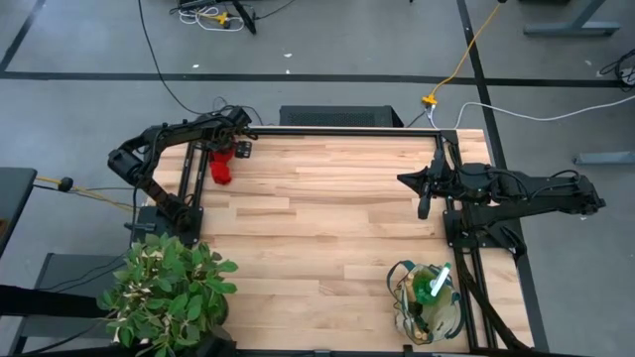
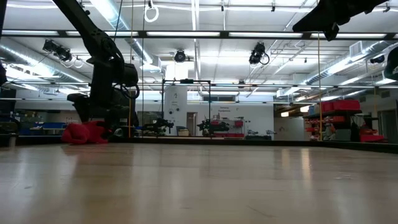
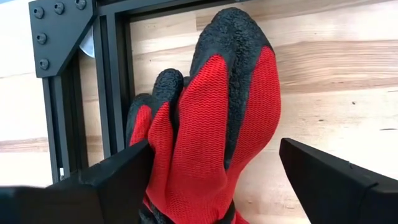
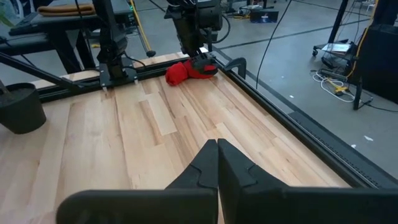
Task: Pick & Place Garden tools in Gardening bag
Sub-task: Put the red gloves into the white gardening bag
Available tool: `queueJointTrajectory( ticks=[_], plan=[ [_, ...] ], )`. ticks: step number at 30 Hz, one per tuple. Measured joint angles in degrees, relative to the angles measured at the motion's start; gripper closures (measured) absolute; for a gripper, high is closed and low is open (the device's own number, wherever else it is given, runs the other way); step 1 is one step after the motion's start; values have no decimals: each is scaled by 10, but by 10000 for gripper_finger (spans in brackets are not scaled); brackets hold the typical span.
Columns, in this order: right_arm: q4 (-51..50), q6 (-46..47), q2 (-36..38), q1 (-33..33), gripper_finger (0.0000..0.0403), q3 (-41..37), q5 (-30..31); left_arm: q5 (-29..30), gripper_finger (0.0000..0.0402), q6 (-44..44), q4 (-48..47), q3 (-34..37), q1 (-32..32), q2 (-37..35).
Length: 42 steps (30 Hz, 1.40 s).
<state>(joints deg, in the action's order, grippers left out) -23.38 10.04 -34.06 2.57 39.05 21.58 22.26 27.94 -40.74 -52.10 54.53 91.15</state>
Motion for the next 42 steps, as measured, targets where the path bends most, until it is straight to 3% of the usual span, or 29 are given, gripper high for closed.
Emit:
queueJointTrajectory(
  ticks=[24,42],
  plan=[
    [0,-6,0,0,403,0,0,0,213,-1,-8,0,0,0],
    [1,-8,0,0,403,0,0,-1,303,-2,-8,0,0,0]
  ],
)
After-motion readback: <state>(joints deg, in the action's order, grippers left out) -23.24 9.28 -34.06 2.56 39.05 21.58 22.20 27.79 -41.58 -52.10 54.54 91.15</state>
